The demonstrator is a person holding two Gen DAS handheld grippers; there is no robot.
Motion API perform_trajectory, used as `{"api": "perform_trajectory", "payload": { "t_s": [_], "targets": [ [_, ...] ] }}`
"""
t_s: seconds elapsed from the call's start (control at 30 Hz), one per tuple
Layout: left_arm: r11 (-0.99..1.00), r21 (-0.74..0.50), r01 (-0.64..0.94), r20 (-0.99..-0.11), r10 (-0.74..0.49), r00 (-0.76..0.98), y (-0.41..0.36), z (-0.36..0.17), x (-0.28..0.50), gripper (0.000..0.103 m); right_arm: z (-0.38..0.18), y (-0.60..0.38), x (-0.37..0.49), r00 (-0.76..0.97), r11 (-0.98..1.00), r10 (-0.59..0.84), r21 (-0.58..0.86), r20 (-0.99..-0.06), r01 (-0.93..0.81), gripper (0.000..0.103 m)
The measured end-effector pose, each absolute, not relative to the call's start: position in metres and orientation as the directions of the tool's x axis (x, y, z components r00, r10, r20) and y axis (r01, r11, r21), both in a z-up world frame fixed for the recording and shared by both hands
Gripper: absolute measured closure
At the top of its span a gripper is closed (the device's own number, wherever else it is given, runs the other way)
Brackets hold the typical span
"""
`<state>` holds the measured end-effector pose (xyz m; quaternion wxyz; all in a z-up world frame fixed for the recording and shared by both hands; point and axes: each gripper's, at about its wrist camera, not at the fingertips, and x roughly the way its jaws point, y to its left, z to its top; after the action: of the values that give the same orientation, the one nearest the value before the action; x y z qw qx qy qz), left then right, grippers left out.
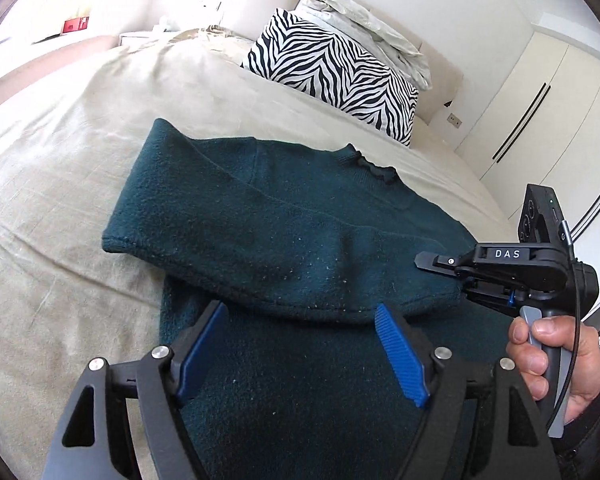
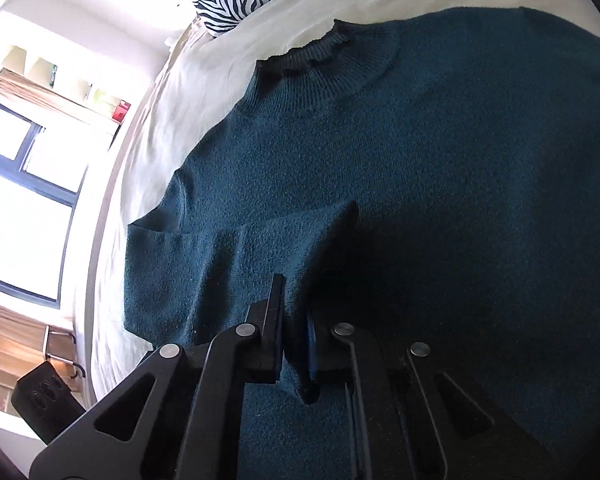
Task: Fold small clothes
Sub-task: 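Move the right gripper to the other sleeve cuff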
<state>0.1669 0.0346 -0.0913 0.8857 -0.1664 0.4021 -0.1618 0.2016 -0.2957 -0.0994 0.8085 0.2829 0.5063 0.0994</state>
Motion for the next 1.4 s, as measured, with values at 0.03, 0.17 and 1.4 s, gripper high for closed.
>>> {"api": "perform_trajectory", "payload": {
  "t_s": [0.03,0.17,1.4],
  "targets": [
    [0.887,-0.441,0.139,-0.650,-0.422,0.632,0.042,-0.088,0.167,0.028,-0.091,-0.299,0.204,0.485,0.827,0.437,0.551,-0.757,0.115,0.096],
    [0.871,-0.483,0.088,-0.622,-0.412,0.667,0.074,-0.076,0.170,0.038,-0.062,-0.332,0.212,0.554,0.856,0.356,0.501,-0.753,0.130,0.096],
    [0.950,-0.271,0.156,-0.778,-0.311,0.546,0.028,-0.115,0.327,0.065,-0.075,-0.403,0.196,0.663,0.806,0.314,0.560,-0.680,0.192,0.046]
  ]
}}
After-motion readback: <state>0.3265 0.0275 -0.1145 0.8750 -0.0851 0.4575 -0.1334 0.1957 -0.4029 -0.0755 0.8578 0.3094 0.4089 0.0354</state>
